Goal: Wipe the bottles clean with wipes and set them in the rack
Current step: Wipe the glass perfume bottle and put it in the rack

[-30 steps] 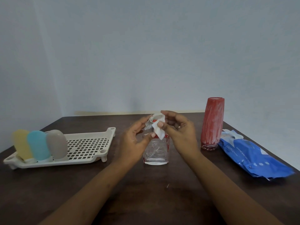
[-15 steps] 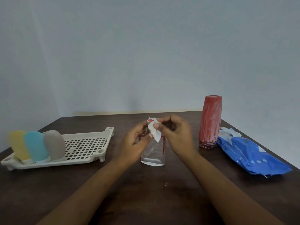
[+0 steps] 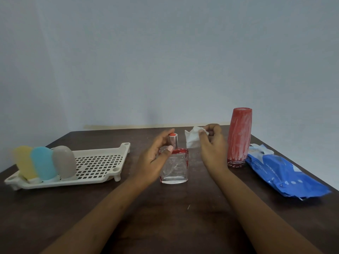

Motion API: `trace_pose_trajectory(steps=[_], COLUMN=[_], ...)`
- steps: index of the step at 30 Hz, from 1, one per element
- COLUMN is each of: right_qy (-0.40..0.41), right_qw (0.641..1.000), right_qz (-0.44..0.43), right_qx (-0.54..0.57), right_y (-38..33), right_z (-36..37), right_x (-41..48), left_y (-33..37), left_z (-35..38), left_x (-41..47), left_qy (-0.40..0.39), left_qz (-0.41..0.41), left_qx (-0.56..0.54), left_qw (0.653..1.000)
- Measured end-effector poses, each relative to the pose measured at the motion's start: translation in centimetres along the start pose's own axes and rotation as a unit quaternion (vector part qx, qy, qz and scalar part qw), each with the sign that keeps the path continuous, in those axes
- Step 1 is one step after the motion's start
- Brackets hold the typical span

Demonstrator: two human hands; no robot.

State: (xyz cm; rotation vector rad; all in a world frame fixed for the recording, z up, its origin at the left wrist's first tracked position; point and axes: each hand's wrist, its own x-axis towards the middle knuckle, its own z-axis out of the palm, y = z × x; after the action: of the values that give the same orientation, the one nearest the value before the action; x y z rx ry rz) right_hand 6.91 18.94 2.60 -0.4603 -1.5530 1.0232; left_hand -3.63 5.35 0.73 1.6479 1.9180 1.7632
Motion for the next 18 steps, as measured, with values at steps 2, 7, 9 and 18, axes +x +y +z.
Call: trace_pose_trajectory(steps=[2, 7, 9, 18], right_qy=[0.01, 0.002, -0.009, -0.136], right_qw=[1.0, 0.999, 0.997, 0.931], right_qz=[-0.001, -0.03, -0.075, -0.316], right_qx=[-0.018, -0.03, -0.032, -0.124], right_y=[-0.1, -0.3, -0.6, -1.0], right_z=[-0.1, -0.1, 0.0, 1.8], right_x=[-0.1, -0.5, -0.9, -3.5], left_y=[0.3, 0.3, -0.1, -0.8], left_z=[-0.1, -0.5, -0.7, -0.6], left_x=[0.1, 0.5, 0.6, 0.9], left_qy=[0.014, 0.041, 0.048, 0.05], left_qz=[0.009, 0.01, 0.002, 0.019], left_qx=[-0.005, 0.008, 0.002, -0.083], left_qw=[1.0, 0.999, 0.999, 0.995])
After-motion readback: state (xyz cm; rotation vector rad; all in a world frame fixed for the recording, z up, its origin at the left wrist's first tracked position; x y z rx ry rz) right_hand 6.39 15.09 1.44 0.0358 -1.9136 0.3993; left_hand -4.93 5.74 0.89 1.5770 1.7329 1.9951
